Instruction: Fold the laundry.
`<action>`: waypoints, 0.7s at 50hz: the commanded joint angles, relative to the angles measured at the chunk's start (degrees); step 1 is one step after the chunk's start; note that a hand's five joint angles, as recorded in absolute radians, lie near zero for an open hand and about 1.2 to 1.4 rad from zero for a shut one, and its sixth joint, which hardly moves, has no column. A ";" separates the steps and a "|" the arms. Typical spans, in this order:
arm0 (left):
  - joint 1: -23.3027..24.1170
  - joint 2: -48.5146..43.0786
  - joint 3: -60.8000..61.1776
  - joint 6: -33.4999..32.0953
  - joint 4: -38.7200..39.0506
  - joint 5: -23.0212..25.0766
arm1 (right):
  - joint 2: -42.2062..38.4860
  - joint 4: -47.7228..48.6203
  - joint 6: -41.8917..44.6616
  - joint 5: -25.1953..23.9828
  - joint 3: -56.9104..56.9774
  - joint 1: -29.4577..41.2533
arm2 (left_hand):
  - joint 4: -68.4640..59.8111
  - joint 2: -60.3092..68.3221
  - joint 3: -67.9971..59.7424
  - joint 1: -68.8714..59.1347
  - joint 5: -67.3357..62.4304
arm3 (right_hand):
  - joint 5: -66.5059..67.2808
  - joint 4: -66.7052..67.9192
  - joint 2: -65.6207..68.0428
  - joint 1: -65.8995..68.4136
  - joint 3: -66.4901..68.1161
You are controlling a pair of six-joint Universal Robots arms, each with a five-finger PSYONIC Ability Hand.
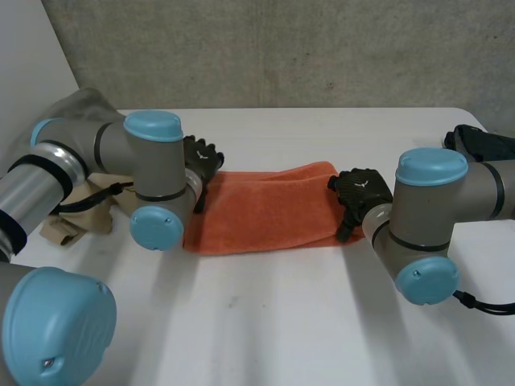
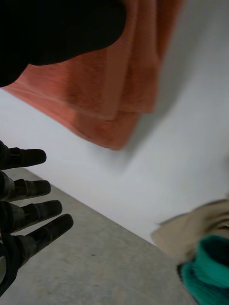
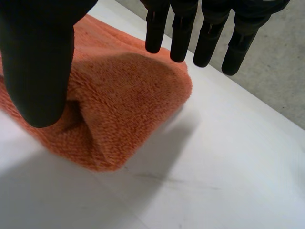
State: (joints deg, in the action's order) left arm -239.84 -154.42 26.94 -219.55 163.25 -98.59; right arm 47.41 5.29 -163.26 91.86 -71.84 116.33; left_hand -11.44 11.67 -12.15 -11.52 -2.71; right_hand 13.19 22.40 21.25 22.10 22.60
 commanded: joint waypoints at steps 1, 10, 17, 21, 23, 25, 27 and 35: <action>-1.42 0.26 0.83 -0.71 1.28 -4.94 | -0.65 4.20 4.87 1.74 -2.07 -0.22 | 1.44 -1.67 2.15 1.52 2.71 | 13.68 14.48 15.63 14.78 14.28; -1.95 6.40 7.33 1.84 2.86 -2.57 | 0.22 6.40 11.55 5.42 -5.23 -1.54 | 1.44 -1.67 2.15 1.52 2.71 | 56.81 57.60 58.75 57.90 57.40; -2.91 13.35 13.57 5.27 4.70 -1.52 | 11.81 8.51 18.67 7.28 -14.46 -8.39 | 1.44 -1.67 2.15 1.52 2.71 | 56.81 57.60 58.75 57.90 57.40; -3.27 16.77 16.74 7.20 5.23 -0.64 | 16.04 10.44 27.71 7.28 -16.58 -10.86 | 1.44 -1.67 2.15 1.52 2.71 | 56.81 57.60 58.75 57.90 57.40; -3.18 18.36 18.23 8.17 5.32 0.07 | 16.05 13.25 32.73 6.31 -16.05 -8.06 | 1.44 -1.67 2.15 1.52 2.71 | 56.81 57.60 58.75 57.90 57.40; -3.09 19.15 18.94 8.78 5.41 0.51 | 16.05 16.05 35.63 5.26 -15.96 -4.99 | 1.44 -1.67 2.15 1.52 2.71 | 56.81 57.60 58.75 57.90 57.40; -2.74 20.21 19.82 9.31 5.50 0.68 | 16.13 21.24 38.79 2.89 -16.48 -0.50 | 1.44 -1.67 2.15 1.52 2.71 | 56.81 57.60 58.75 57.90 57.40; -1.69 23.46 22.98 11.86 5.32 0.07 | 12.54 30.75 39.59 -10.38 -22.28 10.58 | 1.44 -1.67 2.15 1.52 2.71 | 56.81 57.60 58.75 57.90 57.40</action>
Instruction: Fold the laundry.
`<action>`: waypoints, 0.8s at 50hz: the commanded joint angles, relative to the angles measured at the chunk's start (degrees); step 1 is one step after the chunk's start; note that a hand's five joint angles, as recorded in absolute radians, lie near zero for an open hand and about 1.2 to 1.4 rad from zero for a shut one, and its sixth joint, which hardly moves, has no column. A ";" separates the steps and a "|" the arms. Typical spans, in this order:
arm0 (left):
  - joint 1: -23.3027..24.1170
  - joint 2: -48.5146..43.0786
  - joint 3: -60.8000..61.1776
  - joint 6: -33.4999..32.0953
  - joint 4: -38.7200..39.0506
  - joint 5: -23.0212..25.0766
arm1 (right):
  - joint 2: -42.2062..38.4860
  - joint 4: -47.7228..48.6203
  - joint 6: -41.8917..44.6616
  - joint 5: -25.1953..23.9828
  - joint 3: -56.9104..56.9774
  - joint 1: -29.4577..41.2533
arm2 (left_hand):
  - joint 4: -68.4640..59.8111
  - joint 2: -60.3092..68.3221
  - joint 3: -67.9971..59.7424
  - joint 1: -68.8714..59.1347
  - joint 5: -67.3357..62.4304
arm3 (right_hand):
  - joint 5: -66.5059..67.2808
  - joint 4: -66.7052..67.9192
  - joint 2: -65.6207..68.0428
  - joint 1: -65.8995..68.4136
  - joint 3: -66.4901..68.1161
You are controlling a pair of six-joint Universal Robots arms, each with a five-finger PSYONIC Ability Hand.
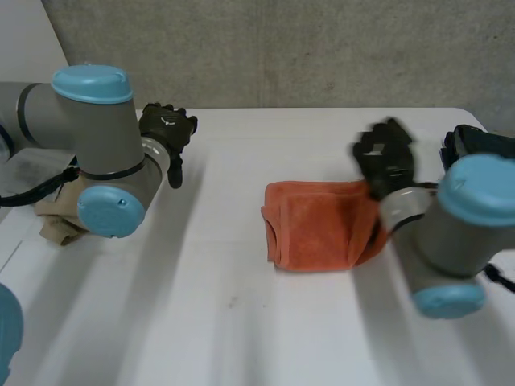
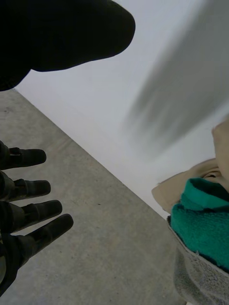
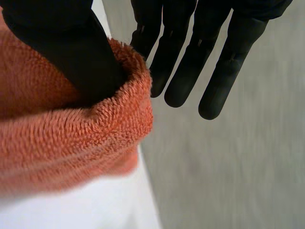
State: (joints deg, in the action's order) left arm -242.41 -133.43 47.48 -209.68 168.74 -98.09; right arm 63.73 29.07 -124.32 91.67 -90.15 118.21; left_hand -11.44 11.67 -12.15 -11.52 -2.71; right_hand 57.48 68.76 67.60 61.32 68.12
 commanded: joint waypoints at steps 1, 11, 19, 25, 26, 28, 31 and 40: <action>0.98 2.82 2.87 2.26 -0.16 -0.43 | -4.58 6.62 0.84 -10.46 -4.25 8.79 | 1.44 -1.67 2.15 1.52 2.71 | 12.52 11.24 12.40 18.68 11.88; 1.94 4.23 3.41 2.96 1.42 0.71 | -0.64 2.66 -8.11 -15.38 -5.92 5.11 | 1.44 -1.67 2.15 1.52 2.71 | -57.48 -58.76 -57.60 -51.32 -58.12; 5.37 1.60 -3.88 4.54 2.47 2.02 | 5.53 -3.21 -36.31 -15.56 0.22 -3.59 | 1.44 -1.67 2.15 1.52 2.71 | -57.48 -58.76 -57.60 -51.32 -58.12; 10.20 -4.45 -12.31 8.05 1.69 9.04 | -0.26 -19.44 -48.54 -17.05 10.32 -8.51 | 1.44 -1.67 2.15 1.52 2.71 | -57.48 -58.76 -57.60 -51.32 -58.12; 10.82 -5.25 -13.37 8.75 1.25 9.75 | -1.15 -21.05 -48.90 -17.32 11.39 -8.87 | 1.44 -1.67 2.15 1.52 2.71 | -57.48 -58.76 -57.60 -51.32 -58.12; 12.05 -6.92 -15.48 10.25 0.02 10.81 | -2.73 -24.48 -49.26 -18.11 13.41 -9.40 | 1.44 -1.67 2.15 1.52 2.71 | -57.48 -58.76 -57.60 -51.32 -58.12; 14.16 -10.70 -20.14 13.06 -2.88 11.87 | -5.72 -29.93 -49.52 -19.86 16.84 -11.33 | 1.44 -1.67 2.15 1.52 2.71 | -57.48 -58.76 -57.60 -51.32 -58.12; 17.41 -20.02 -30.51 14.74 -10.26 7.57 | -11.79 -33.20 -50.93 -21.27 20.71 -13.27 | 1.44 -1.67 2.15 1.52 2.71 | -57.48 -58.76 -57.60 -51.32 -58.12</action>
